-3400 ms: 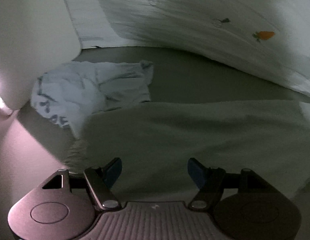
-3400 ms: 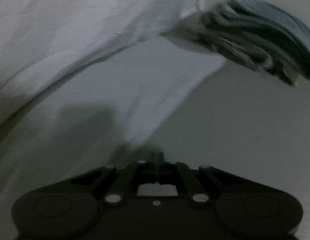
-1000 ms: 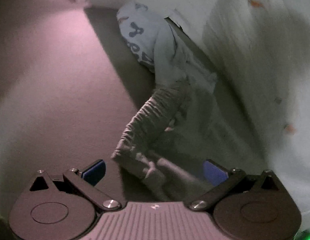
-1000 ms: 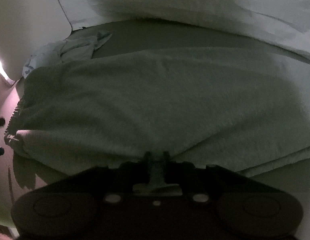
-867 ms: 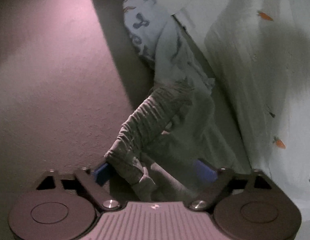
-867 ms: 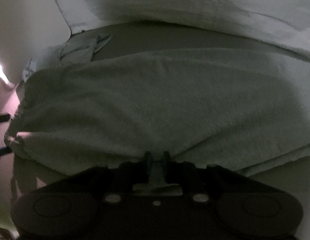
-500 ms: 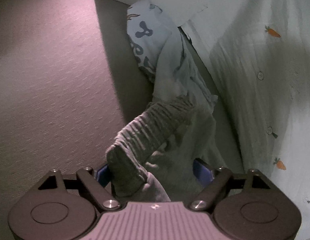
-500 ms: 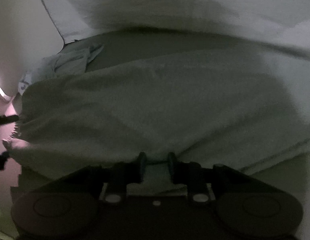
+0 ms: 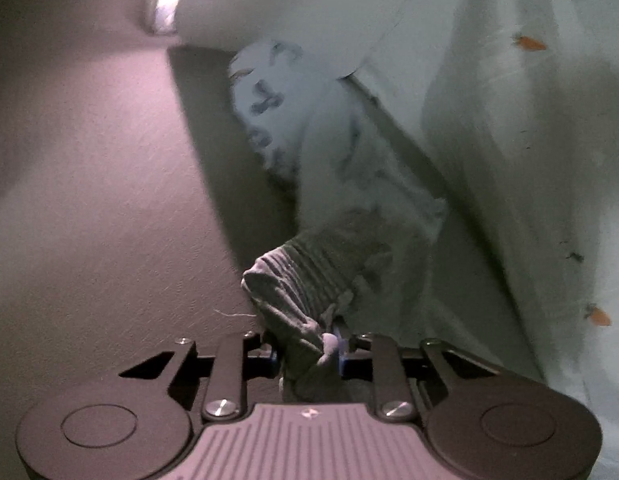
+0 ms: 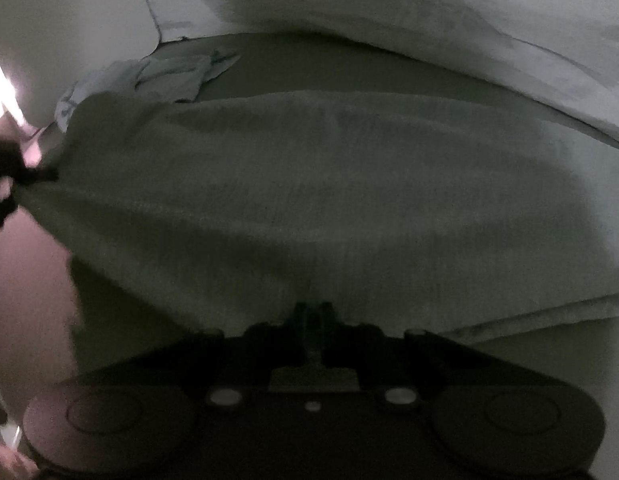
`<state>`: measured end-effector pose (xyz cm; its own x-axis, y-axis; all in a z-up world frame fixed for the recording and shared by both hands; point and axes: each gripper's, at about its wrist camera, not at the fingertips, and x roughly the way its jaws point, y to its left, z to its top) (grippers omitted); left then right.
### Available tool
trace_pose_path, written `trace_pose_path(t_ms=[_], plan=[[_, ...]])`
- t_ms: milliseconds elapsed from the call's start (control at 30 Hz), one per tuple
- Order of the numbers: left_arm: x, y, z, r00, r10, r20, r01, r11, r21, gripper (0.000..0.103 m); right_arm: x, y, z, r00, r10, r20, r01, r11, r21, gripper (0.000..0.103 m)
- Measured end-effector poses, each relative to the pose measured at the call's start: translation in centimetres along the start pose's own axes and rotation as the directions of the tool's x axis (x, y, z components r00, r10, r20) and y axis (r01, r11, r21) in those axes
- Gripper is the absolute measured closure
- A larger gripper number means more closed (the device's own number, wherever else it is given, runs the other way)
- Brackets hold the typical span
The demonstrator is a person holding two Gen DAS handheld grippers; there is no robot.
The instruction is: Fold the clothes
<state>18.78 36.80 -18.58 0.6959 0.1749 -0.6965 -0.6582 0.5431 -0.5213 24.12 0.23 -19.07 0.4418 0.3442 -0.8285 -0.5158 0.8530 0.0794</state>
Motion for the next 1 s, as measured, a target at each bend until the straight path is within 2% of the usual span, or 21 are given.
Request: trace_pose_path(t_ms=[100, 167, 233, 300, 367, 433, 500, 567, 600, 633, 667, 700, 733, 767, 833, 867, 933, 967, 1000], plan=[[-2.0, -2.8, 0.4, 0.996, -0.065, 0.052, 0.062, 0.996, 0.067, 0.082, -0.3, -0.6, -0.3, 1.000, 0.024, -0.002, -0.024, 0.999, 0.038, 0.097], [-3.8, -5.7, 0.7, 0.986, -0.139, 0.088, 0.126, 0.982, 0.140, 0.083, -0.7, -1.7, -0.5, 0.999, 0.046, 0.003, -0.046, 0.994, 0.101, 0.097], [-5.0, -9.1, 0.6, 0.972, -0.211, 0.105, 0.184, 0.957, 0.223, 0.083, -1.6, -2.9, -0.7, 0.999, 0.027, 0.038, -0.032, 0.988, 0.153, 0.095], [-6.0, -12.9, 0.3, 0.952, -0.285, 0.111, 0.239, 0.920, 0.310, 0.083, -2.6, -4.5, -1.0, 0.998, -0.006, 0.065, -0.006, 0.982, 0.191, 0.095], [-6.6, -17.0, -0.7, 0.926, -0.367, 0.084, 0.309, 0.867, 0.391, 0.083, -3.4, -6.4, -1.3, 0.997, -0.034, 0.075, 0.014, 0.968, 0.249, 0.094], [-7.0, -21.5, -2.7, 0.895, -0.445, 0.031, 0.379, 0.795, 0.474, 0.083, -4.2, -9.0, -2.0, 0.994, -0.068, 0.083, 0.036, 0.942, 0.332, 0.094], [-7.0, -25.9, -5.4, 0.863, -0.503, -0.037, 0.439, 0.712, 0.549, 0.083, -5.0, -11.6, -2.9, 0.991, -0.107, 0.081, 0.065, 0.911, 0.408, 0.094], [-6.4, -30.5, -9.2, 0.831, -0.540, -0.136, 0.496, 0.608, 0.620, 0.081, -5.8, -14.0, -3.8, 0.986, -0.149, 0.079, 0.096, 0.879, 0.467, 0.094], [-5.5, -32.8, -11.7, 0.819, -0.537, -0.202, 0.523, 0.553, 0.649, 0.076, -6.3, -15.2, -4.3, 0.983, -0.169, 0.077, 0.109, 0.861, 0.496, 0.095], [-4.4, -35.0, -14.3, 0.809, -0.522, -0.272, 0.549, 0.501, 0.669, 0.062, -6.6, -16.4, -4.7, 0.980, -0.185, 0.073, 0.119, 0.840, 0.529, 0.094], [-3.0, -36.9, -17.0, 0.804, -0.477, -0.354, 0.573, 0.462, 0.677, 0.050, -7.0, -17.7, -5.2, 0.977, -0.200, 0.067, 0.129, 0.818, 0.561, 0.094], [-1.4, -38.4, -19.7, 0.802, -0.415, -0.430, 0.589, 0.427, 0.686, 0.022, -7.3, -18.9, -5.7, 0.975, -0.211, 0.063, 0.134, 0.794, 0.593, 0.094], [0.2, -39.5, -22.1, 0.802, -0.353, -0.481, 0.594, 0.397, 0.699, 0.017, -7.5, -19.9, -6.0, 0.974, -0.218, 0.058, 0.137, 0.777, 0.615, 0.093], [1.4, -40.2, -24.1, 0.803, -0.299, -0.515, 0.595, 0.371, 0.713, 0.018, -7.8, -20.9, -6.3, 0.973, -0.226, 0.051, 0.143, 0.760, 0.634, 0.093], [2.3, -40.2, -26.8, 0.816, -0.233, -0.530, 0.579, 0.338, 0.742, 0.018, -8.2, -22.4, -6.6, 0.969, -0.242, 0.043, 0.157, 0.743, 0.650, 0.092], [2.1, -39.8, -27.0, 0.812, -0.226, -0.539, 0.584, 0.327, 0.743, 0.018, -8.2, -22.6, -6.7, 0.968, -0.246, 0.040, 0.162, 0.741, 0.652, 0.092], [1.2, -38.6, -26.4, 0.803, -0.240, -0.545, 0.596, 0.321, 0.736, 0.017, -8.2, -23.2, -6.9, 0.970, -0.242, 0.038, 0.158, 0.735, 0.659, 0.089], [0.9, -37.7, -25.6, 0.815, -0.238, -0.529, 0.580, 0.338, 0.741, 0.016, -8.0, -23.5, -6.9, 0.972, -0.233, 0.039, 0.148, 0.730, 0.667, 0.088], [1.0, -36.8, -24.5, 0.836, -0.225, -0.501, 0.549, 0.372, 0.749, 0.014, -7.9, -23.5, -6.6, 0.975, -0.219, 0.040, 0.135, 0.727, 0.673, 0.087]])
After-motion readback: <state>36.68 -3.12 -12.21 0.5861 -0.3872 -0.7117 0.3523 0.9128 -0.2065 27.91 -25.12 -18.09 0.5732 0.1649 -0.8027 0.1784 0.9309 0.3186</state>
